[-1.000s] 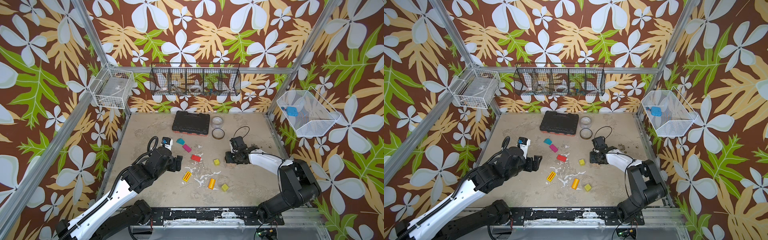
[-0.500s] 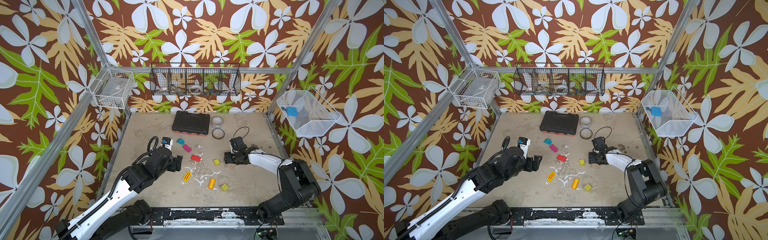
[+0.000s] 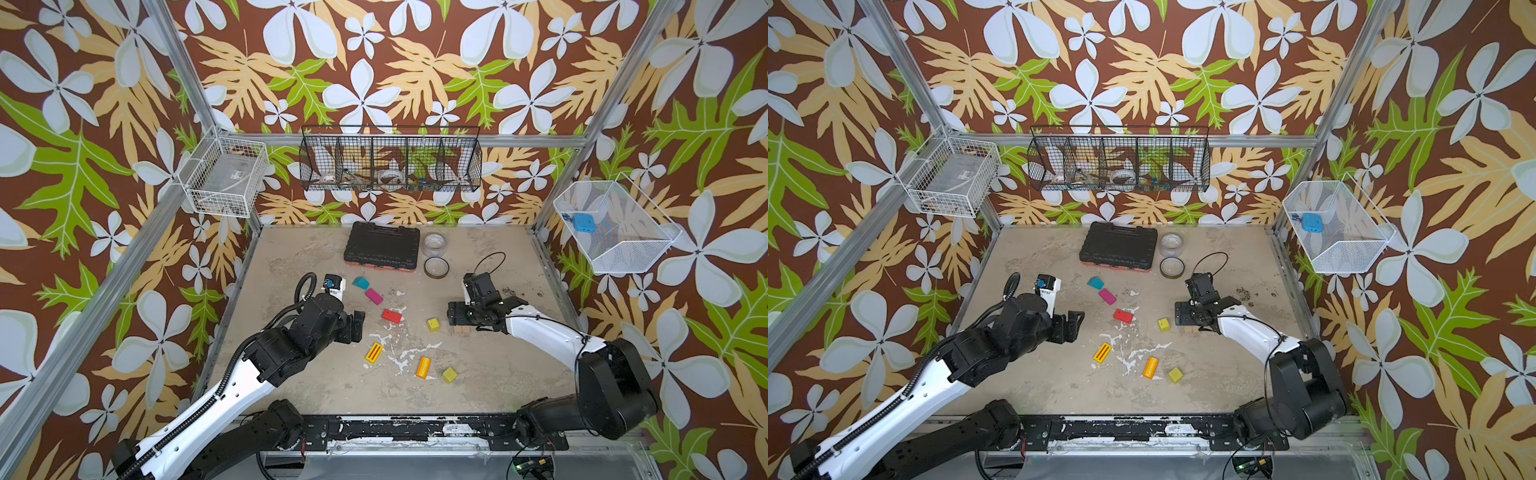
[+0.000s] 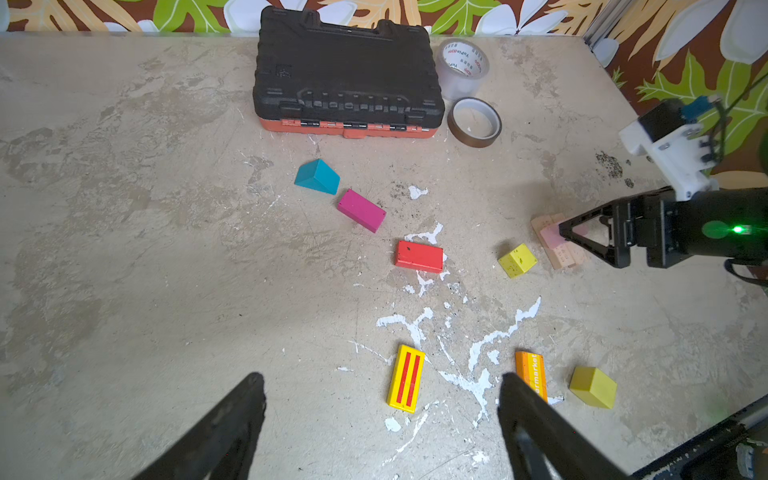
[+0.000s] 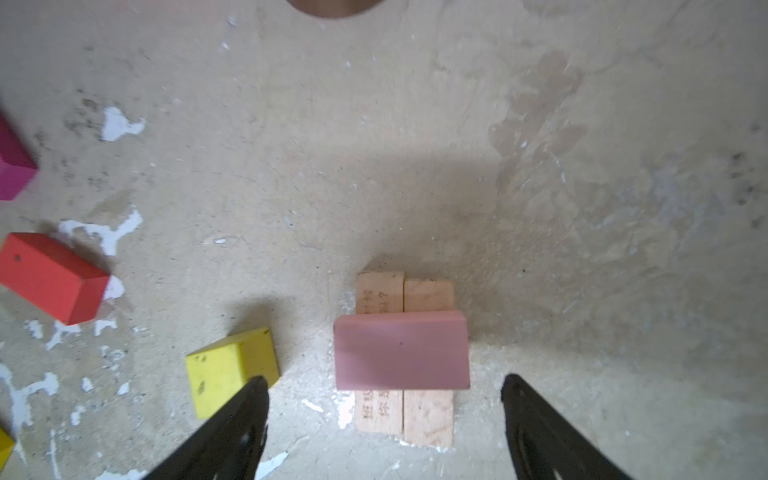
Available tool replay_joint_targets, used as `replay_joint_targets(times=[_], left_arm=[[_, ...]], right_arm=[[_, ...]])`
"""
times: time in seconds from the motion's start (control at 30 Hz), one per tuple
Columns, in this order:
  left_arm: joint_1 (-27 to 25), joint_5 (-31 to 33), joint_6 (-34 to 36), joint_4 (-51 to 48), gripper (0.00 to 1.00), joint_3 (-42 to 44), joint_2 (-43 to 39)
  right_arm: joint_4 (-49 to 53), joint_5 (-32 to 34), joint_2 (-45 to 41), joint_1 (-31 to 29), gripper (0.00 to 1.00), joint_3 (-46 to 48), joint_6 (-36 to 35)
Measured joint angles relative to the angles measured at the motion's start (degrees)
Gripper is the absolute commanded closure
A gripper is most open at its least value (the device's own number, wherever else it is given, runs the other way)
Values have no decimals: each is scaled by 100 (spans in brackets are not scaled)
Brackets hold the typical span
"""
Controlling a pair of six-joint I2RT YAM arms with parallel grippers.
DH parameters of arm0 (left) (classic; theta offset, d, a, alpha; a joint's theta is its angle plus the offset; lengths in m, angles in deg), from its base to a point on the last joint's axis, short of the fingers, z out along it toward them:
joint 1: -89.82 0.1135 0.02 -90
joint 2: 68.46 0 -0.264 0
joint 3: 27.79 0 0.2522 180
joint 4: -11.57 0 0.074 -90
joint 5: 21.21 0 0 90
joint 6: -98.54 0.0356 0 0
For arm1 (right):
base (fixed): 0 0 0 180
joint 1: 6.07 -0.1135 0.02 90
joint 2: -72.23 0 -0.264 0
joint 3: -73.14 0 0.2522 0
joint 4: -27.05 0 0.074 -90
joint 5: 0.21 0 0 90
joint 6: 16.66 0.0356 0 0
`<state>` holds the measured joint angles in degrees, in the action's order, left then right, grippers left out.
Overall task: Build the wood block tower
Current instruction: 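Open the right gripper and move it toward the orange Supermarket block, then lower the right gripper onto the orange Supermarket block and grasp it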
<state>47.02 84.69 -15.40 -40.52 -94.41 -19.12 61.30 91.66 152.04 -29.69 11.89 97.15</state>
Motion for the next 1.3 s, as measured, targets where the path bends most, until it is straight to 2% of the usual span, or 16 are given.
replay_joint_targets(times=[0.2, 0.3, 0.43, 0.6, 0.9, 1.3], left_arm=[[0, -11, 0, 0, 11, 0, 33], [0, -11, 0, 0, 11, 0, 9], [0, -11, 0, 0, 11, 0, 7], [0, -11, 0, 0, 11, 0, -2], [0, -9, 0, 0, 11, 0, 26], [0, -4, 0, 0, 11, 0, 46]], right_arm=[[92, -63, -931, -649, 12, 11, -24], [-2, -393, -1303, -911, 12, 245, -59], [-33, -876, -1379, -1329, 12, 516, -92], [-175, -1117, -1189, -1845, 11, 750, -133], [-387, -1360, -540, -2079, 11, 979, -136], [-575, -1207, 400, -2656, 11, 800, -238]])
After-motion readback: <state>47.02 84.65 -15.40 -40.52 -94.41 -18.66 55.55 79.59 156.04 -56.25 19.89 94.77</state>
